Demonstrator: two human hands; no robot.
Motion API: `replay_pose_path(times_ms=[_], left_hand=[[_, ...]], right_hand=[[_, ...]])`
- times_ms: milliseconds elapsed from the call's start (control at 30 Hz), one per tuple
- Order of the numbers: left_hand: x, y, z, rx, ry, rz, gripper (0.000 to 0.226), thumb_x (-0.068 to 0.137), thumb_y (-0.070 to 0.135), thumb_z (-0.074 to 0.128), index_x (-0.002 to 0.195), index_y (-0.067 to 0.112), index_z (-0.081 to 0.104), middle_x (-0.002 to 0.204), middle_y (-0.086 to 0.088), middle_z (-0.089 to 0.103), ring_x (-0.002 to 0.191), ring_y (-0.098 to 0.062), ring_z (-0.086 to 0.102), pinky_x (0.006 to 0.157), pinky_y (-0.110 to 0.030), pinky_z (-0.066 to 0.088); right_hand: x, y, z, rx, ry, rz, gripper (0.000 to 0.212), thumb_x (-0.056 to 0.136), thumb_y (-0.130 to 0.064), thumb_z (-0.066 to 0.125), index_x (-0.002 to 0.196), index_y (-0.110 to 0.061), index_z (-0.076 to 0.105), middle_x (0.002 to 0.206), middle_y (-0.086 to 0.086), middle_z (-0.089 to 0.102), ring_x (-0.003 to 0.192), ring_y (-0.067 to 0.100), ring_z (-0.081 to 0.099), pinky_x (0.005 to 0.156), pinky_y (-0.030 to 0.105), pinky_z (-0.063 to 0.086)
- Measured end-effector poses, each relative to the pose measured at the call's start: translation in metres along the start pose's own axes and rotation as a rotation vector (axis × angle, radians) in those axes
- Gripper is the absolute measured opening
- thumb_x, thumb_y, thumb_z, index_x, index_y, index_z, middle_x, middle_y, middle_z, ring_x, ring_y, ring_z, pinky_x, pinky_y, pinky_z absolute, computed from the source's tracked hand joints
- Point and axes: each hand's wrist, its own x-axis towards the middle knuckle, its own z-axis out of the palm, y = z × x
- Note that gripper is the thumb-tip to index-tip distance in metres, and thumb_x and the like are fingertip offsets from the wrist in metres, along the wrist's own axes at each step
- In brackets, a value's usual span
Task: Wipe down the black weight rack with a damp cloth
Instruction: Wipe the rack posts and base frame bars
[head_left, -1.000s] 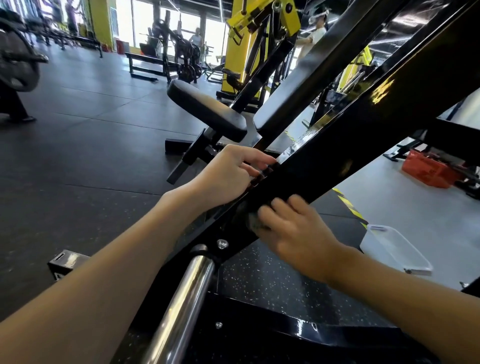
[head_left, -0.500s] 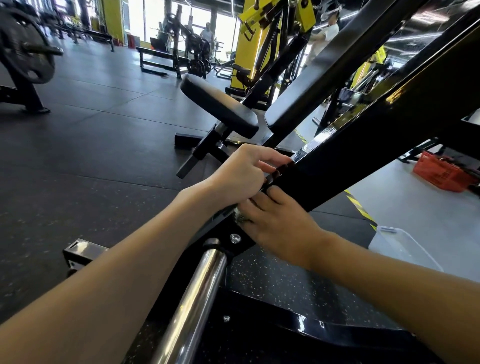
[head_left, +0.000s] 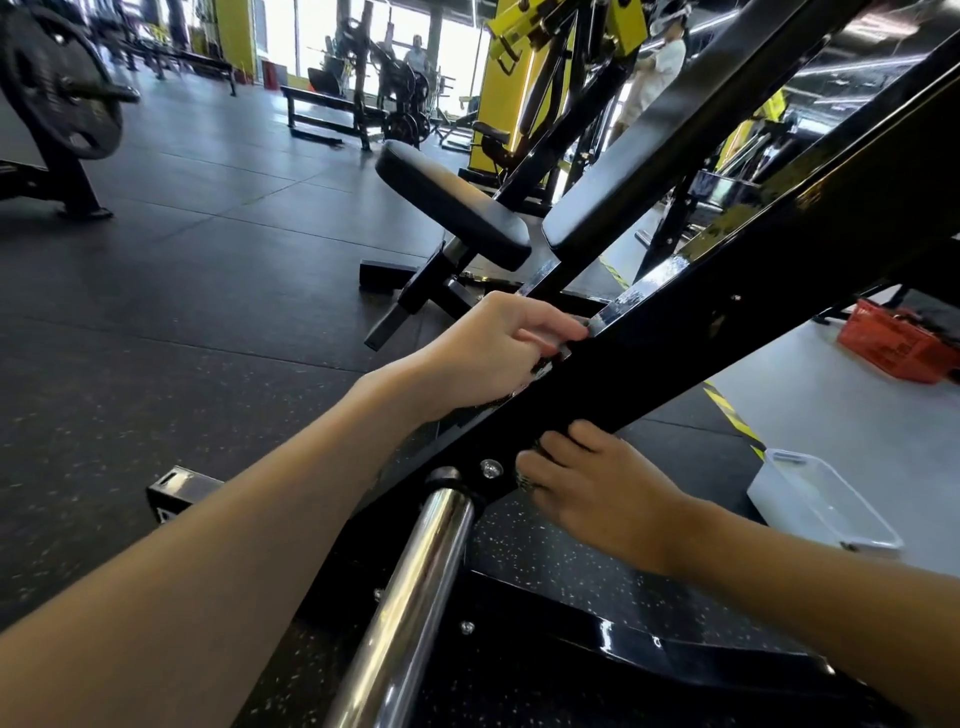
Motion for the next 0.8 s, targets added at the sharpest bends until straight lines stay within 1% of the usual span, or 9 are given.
replay_pose_path(times_ms=[100, 200, 300, 367, 433, 500, 633, 700, 800], left_hand=[[-0.010, -0.010, -0.009, 0.046, -0.026, -0.131, 0.037, 0.095, -0.003, 0.041, 0.107, 0.015, 0.071, 0.097, -0.004, 0.070, 0.082, -0.012, 0.067, 0.066, -0.025, 0.056], [-0.021, -0.030, -0.019, -0.005, -0.128, -0.334, 0.024, 0.101, 0.010, 0.045, 0.101, 0.015, 0.069, 0.088, -0.011, 0.070, 0.074, -0.020, 0.067, 0.066, -0.034, 0.057], [-0.032, -0.043, -0.038, -0.421, -0.233, -0.546, 0.042, 0.104, 0.046, 0.043, 0.112, 0.009, 0.062, 0.097, -0.017, 0.067, 0.084, -0.030, 0.068, 0.067, -0.040, 0.057], [-0.042, -0.049, -0.051, -0.676, -0.323, -0.584, 0.053, 0.101, 0.056, 0.038, 0.115, 0.009, 0.058, 0.099, -0.018, 0.067, 0.086, -0.032, 0.069, 0.070, -0.040, 0.057], [-0.051, -0.055, -0.061, -0.782, -0.305, -0.549, 0.045, 0.103, 0.047, 0.035, 0.113, 0.009, 0.058, 0.097, -0.015, 0.067, 0.085, -0.028, 0.068, 0.071, -0.038, 0.058], [-0.059, -0.063, -0.066, -0.821, -0.166, -0.504, 0.031, 0.105, 0.029, 0.038, 0.116, 0.007, 0.058, 0.101, -0.014, 0.066, 0.085, -0.023, 0.066, 0.070, -0.037, 0.059], [-0.072, -0.086, -0.064, -0.819, 0.149, -0.479, 0.021, 0.102, 0.002, 0.041, 0.100, 0.001, 0.062, 0.088, -0.012, 0.071, 0.075, -0.017, 0.069, 0.063, -0.030, 0.060], [-0.084, -0.101, -0.054, -0.753, 0.232, -0.530, 0.021, 0.100, -0.001, 0.043, 0.096, 0.003, 0.064, 0.081, -0.008, 0.070, 0.069, -0.015, 0.067, 0.058, -0.025, 0.057], [-0.111, -0.128, -0.024, -0.642, 0.285, -0.650, 0.024, 0.099, -0.004, 0.044, 0.091, 0.007, 0.064, 0.078, -0.006, 0.068, 0.070, -0.015, 0.064, 0.056, -0.024, 0.053]], right_hand=[[-0.002, 0.001, -0.011, 0.061, 0.006, 0.029, 0.017, 0.082, -0.014, 0.057, 0.082, -0.020, 0.073, 0.112, 0.006, 0.060, 0.087, 0.024, 0.057, 0.080, 0.036, 0.042], [0.028, 0.000, -0.026, 0.279, 0.152, 0.301, 0.021, 0.082, -0.013, 0.060, 0.100, -0.017, 0.070, 0.098, 0.006, 0.054, 0.077, 0.023, 0.051, 0.067, 0.035, 0.045], [0.071, -0.002, -0.040, 0.659, 0.357, 0.656, 0.028, 0.085, -0.010, 0.061, 0.113, -0.015, 0.062, 0.100, 0.006, 0.053, 0.075, 0.024, 0.055, 0.061, 0.037, 0.050], [0.096, -0.007, -0.044, 0.898, 0.425, 0.814, 0.038, 0.082, -0.002, 0.061, 0.115, -0.017, 0.050, 0.103, 0.003, 0.053, 0.078, 0.024, 0.056, 0.062, 0.040, 0.050], [0.117, -0.012, -0.042, 1.069, 0.446, 0.895, 0.043, 0.078, 0.001, 0.063, 0.110, -0.018, 0.042, 0.100, 0.001, 0.051, 0.079, 0.021, 0.053, 0.065, 0.037, 0.046], [0.131, -0.018, -0.038, 1.185, 0.406, 0.888, 0.043, 0.077, -0.001, 0.064, 0.112, -0.015, 0.043, 0.102, 0.002, 0.052, 0.086, 0.017, 0.051, 0.071, 0.030, 0.044], [0.140, -0.032, -0.028, 1.351, 0.245, 0.754, 0.053, 0.083, -0.007, 0.057, 0.136, -0.010, 0.053, 0.133, 0.002, 0.053, 0.119, 0.011, 0.048, 0.096, 0.003, 0.031], [0.142, -0.045, -0.021, 1.376, 0.193, 0.786, 0.057, 0.086, 0.001, 0.050, 0.142, -0.011, 0.051, 0.141, 0.000, 0.050, 0.128, 0.011, 0.046, 0.102, 0.005, 0.028], [0.144, -0.068, -0.005, 1.302, 0.117, 0.832, 0.059, 0.085, 0.010, 0.040, 0.141, -0.008, 0.051, 0.133, 0.003, 0.052, 0.119, 0.021, 0.054, 0.103, 0.026, 0.042]])
